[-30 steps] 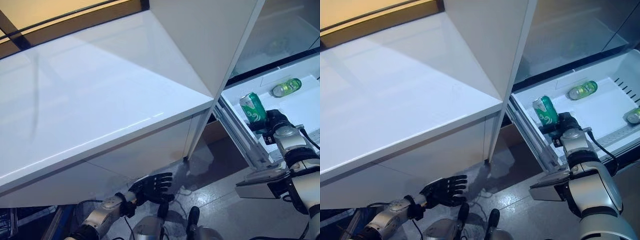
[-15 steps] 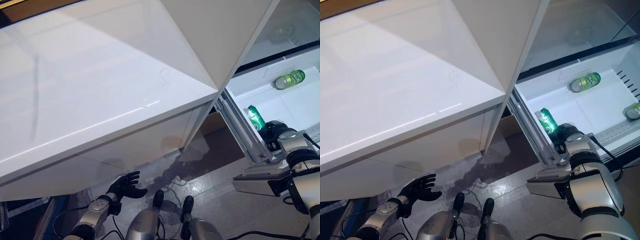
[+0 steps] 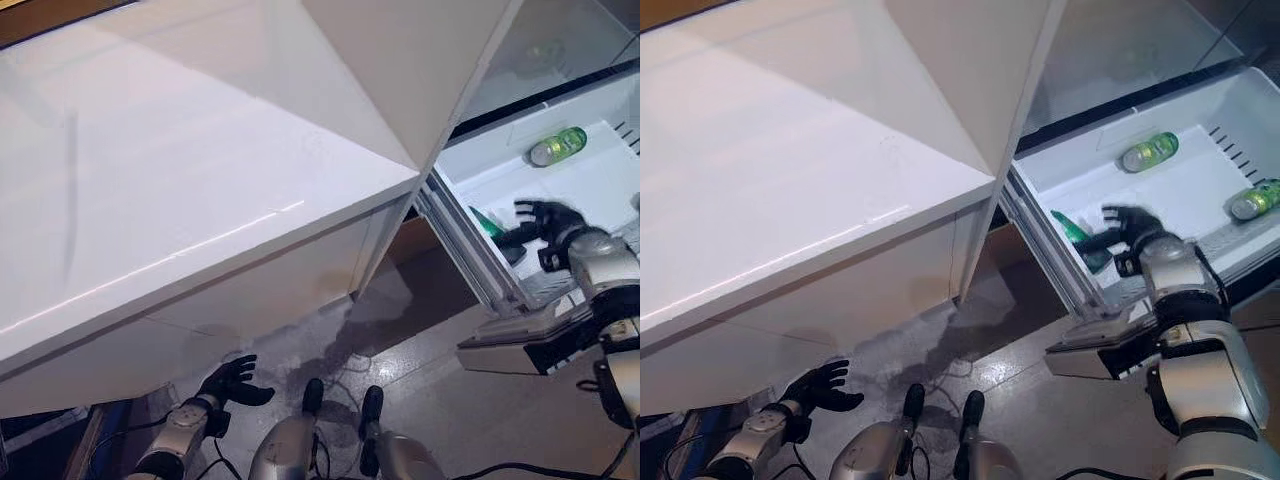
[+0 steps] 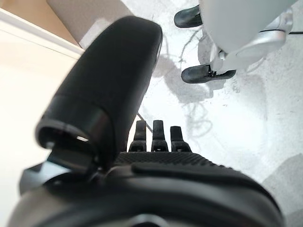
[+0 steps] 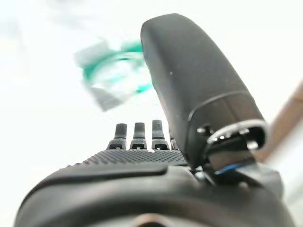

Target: Put drinks into fridge and close the fridge

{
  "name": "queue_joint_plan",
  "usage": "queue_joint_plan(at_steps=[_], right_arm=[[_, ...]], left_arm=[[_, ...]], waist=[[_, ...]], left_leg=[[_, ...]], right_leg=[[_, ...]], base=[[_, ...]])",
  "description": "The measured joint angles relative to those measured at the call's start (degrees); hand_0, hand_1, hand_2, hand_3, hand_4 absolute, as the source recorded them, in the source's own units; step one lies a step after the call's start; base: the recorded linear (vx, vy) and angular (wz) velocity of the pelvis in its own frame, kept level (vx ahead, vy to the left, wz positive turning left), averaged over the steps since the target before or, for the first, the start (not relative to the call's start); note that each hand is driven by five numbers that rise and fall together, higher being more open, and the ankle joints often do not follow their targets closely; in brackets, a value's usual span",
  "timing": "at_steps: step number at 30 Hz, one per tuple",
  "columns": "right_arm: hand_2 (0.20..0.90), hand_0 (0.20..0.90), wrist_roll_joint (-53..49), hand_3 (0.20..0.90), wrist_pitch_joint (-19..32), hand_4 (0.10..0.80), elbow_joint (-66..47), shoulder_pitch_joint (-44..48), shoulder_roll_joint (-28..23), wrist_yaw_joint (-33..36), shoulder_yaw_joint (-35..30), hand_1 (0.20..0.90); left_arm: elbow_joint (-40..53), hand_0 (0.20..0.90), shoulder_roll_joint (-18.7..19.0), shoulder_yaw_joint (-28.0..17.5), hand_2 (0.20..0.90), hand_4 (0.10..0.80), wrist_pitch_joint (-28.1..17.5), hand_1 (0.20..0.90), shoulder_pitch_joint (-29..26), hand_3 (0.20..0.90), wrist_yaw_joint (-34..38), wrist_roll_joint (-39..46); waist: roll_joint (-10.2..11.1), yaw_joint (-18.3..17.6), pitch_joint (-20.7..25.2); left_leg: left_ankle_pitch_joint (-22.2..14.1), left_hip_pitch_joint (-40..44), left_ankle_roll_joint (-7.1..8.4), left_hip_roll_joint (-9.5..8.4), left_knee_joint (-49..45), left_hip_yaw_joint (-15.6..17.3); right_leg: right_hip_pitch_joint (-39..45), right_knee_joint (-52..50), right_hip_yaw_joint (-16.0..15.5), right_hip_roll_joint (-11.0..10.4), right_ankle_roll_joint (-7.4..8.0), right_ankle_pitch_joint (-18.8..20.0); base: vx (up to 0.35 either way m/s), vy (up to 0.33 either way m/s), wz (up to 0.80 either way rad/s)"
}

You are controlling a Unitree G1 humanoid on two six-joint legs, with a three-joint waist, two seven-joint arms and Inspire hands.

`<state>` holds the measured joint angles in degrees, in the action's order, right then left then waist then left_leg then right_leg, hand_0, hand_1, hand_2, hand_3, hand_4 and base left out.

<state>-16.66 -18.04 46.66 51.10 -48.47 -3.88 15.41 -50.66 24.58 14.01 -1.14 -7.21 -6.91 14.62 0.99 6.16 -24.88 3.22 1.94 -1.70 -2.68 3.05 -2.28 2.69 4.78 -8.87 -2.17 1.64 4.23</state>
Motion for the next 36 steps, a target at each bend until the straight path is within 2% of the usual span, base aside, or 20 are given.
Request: queue_joint_plan(at_steps=[5, 9, 12, 14, 17, 19, 23, 26, 28, 32, 36], right_arm=[[0.9, 0.9, -4.3, 0.9, 3.4, 0.8, -9.7, -0.6, -4.2, 5.8, -7.3, 0.9], [0.9, 0.9, -6.1, 0.9, 6.6, 0.8, -16.0, -4.3, -4.2, 13.4, -14.3, 0.9], [0.9, 0.9, -9.7, 0.9, 8.9, 0.8, -18.1, -8.9, -4.2, 18.4, -19.4, 0.9], [0.9, 0.9, -13.6, 0.9, 10.3, 0.8, -18.2, -12.6, -4.0, 22.2, -22.1, 0.9], [0.9, 0.9, -20.4, 0.9, 13.1, 0.8, -18.0, -16.9, -1.0, 26.5, -26.4, 0.9], [0.9, 0.9, -23.5, 0.9, 15.5, 0.8, -18.0, -20.3, 1.7, 27.3, -28.6, 0.9], [0.9, 0.9, -27.1, 0.9, 16.2, 0.8, -17.9, -26.3, 6.3, 27.9, -28.7, 0.9], [0.9, 0.9, -29.6, 0.9, 16.3, 0.8, -17.4, -29.4, 9.0, 28.0, -28.0, 0.9], [0.9, 0.9, -30.3, 0.9, 17.6, 0.8, -15.0, -29.5, 9.3, 28.4, -27.1, 0.9], [0.9, 0.9, -31.0, 0.9, 20.9, 0.8, -12.9, -27.0, 9.3, 30.7, -27.1, 0.9], [0.9, 0.9, -31.9, 0.9, 23.5, 0.8, -11.4, -22.5, 9.4, 33.7, -27.2, 0.9]], left_arm=[[0.1, 0.9, -1.0, -1.8, 0.9, 0.8, -0.2, 0.9, 0.7, 0.9, 0.4, -1.1], [0.0, 0.9, -1.3, -2.1, 0.9, 0.8, -0.3, 0.9, 2.5, 0.9, 0.4, -2.6], [-0.5, 0.9, -2.1, -2.1, 0.9, 0.8, -0.4, 0.9, 3.6, 0.9, 0.4, -3.1], [-1.1, 0.9, -3.2, -2.1, 0.9, 0.8, -0.5, 0.9, 4.5, 0.9, 0.6, -3.2], [-2.4, 0.9, -4.1, -1.5, 0.9, 0.8, -0.6, 0.9, 5.4, 0.9, 1.2, -3.8], [-2.8, 0.9, -4.5, -1.4, 0.9, 0.8, -0.6, 0.9, 6.4, 0.9, 1.4, -4.3], [-3.2, 0.9, -5.8, -1.2, 0.9, 0.8, -0.6, 0.9, 7.6, 0.9, 1.4, -4.3], [-4.5, 0.9, -6.3, -0.6, 0.9, 0.8, -0.6, 0.9, 7.2, 0.9, 1.4, -4.3], [-4.6, 0.9, -6.0, 1.1, 0.9, 0.8, -0.6, 0.9, 6.1, 0.9, 1.5, -4.3], [-4.2, 0.9, -5.8, 2.5, 0.9, 0.8, -0.7, 0.9, 3.3, 0.9, 2.7, -3.7], [-2.3, 0.9, -5.7, 2.8, 0.9, 0.8, -1.5, 0.9, 1.1, 0.9, 5.4, -0.6]], waist=[[0.7, -0.3, 0.3], [3.1, -1.6, 2.4], [4.0, -1.9, 4.7], [3.9, -3.0, 7.3], [3.2, -3.9, 9.6], [2.5, -5.3, 11.3], [0.9, -6.6, 12.3], [0.3, -6.4, 12.1], [-0.2, -6.3, 10.9], [0.3, -4.9, 6.3], [-0.2, -3.3, 1.5]], left_leg=[[0.0, 2.0, -0.03, 0.21, 0.8, 0.7], [0.0, 3.2, -0.06, 0.29, 1.6, 2.0], [-0.3, 3.7, -0.43, 0.28, 1.6, 3.2], [-0.5, 4.1, -0.73, 0.14, 1.6, 3.5], [-0.9, 5.1, -0.85, 0.2, 1.7, 4.8], [-1.1, 5.3, -0.68, 0.2, 1.7, 5.0], [-1.6, 6.1, -0.61, 0.34, 1.1, 6.0], [-3.9, 3.7, -0.69, 0.53, -4.5, 6.0], [-6.0, 0.8, -0.67, 0.56, -10.2, 5.4], [-8.2, -6.9, -1.13, -0.77, -19.6, 4.7], [-10.8, -14.3, -1.88, -1.42, -28.1, 4.5]], right_leg=[[1.2, 0.0, 0.7, 0.2, -0.02, 0.1], [1.6, 0.0, 1.8, 0.2, 0.06, 0.0], [1.6, 0.0, 3.0, 0.2, 0.14, -0.1], [1.9, 0.0, 3.2, 0.1, 0.35, -0.2], [2.5, 0.0, 4.5, 0.1, 0.45, -0.1], [2.5, 0.0, 4.8, 0.1, 0.47, -0.1], [3.2, -0.1, 5.9, 0.0, 0.75, -0.4], [2.1, -3.2, 6.0, 0.1, 0.44, -1.7], [-0.9, -9.2, 5.4, -0.1, 0.09, -4.1], [-10.2, -22.8, 4.7, -1.6, 0.02, -9.1], [-17.0, -30.7, 4.7, -2.8, 0.14, -11.2]], base=[[0.016, 0.016, -0.09], [0.057, 0.036, -0.16], [0.058, 0.029, -0.19], [0.071, 0.023, -0.12], [0.073, 0.001, -0.18], [0.105, -0.016, -0.13], [0.079, -0.025, -0.12], [-0.019, -0.018, -0.05], [-0.094, 0.0, 0.19], [-0.175, 0.02, 0.18], [-0.102, 0.058, 0.1]])
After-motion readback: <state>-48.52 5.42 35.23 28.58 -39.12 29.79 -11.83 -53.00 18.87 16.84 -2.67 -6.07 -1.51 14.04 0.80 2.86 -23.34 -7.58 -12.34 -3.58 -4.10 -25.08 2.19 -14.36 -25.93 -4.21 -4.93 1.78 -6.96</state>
